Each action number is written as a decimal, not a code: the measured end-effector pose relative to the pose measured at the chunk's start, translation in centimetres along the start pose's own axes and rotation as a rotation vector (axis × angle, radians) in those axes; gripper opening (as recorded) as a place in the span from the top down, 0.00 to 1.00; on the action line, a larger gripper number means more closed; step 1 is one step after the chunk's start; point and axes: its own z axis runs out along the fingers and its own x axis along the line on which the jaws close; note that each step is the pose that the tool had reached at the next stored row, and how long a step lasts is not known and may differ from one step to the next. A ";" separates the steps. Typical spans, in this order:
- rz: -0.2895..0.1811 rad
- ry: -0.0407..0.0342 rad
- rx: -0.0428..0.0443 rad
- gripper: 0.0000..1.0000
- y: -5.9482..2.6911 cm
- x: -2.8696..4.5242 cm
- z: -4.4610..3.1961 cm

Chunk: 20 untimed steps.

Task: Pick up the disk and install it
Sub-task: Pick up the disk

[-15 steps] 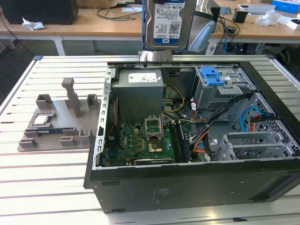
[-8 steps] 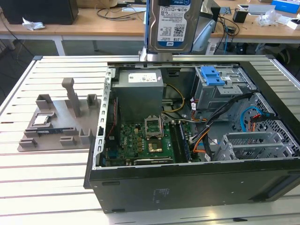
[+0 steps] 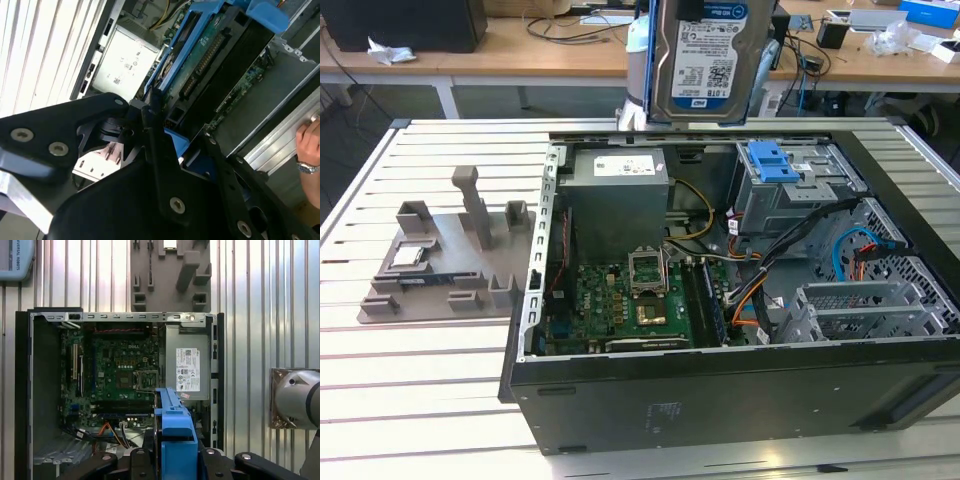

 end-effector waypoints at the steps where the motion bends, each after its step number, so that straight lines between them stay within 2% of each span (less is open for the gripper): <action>1: 0.000 0.0001 -0.0007 0.63 -0.93 1.05 -0.04; 2: 0.000 0.0000 -0.0026 0.63 -2.35 2.34 -0.10; 3: 0.000 0.0000 -0.0053 0.63 -3.75 3.30 -0.14; 5: 0.000 -0.0001 -0.0065 0.63 -5.17 3.58 -0.17; 6: 0.000 -0.0005 -0.0069 0.63 -5.42 3.73 -0.19; 9: 0.000 -0.0063 -0.0071 0.63 -5.67 4.68 -0.17; 11: 0.000 -0.0131 -0.0070 0.63 -5.68 5.35 -0.16; 14: 0.000 -0.0167 -0.0071 0.63 -5.70 6.29 -0.18; 15: 0.000 -0.0207 -0.0070 0.63 -5.70 6.46 -0.17; 16: 0.001 -0.0295 -0.0070 0.63 -5.70 6.53 -0.18; 17: 0.004 -0.0443 -0.0068 0.63 -5.70 6.57 -0.18; 18: 0.009 -0.0527 -0.0066 0.63 -5.69 6.59 -0.18; 20: 0.024 -0.0540 -0.0061 0.63 -5.70 6.60 -0.15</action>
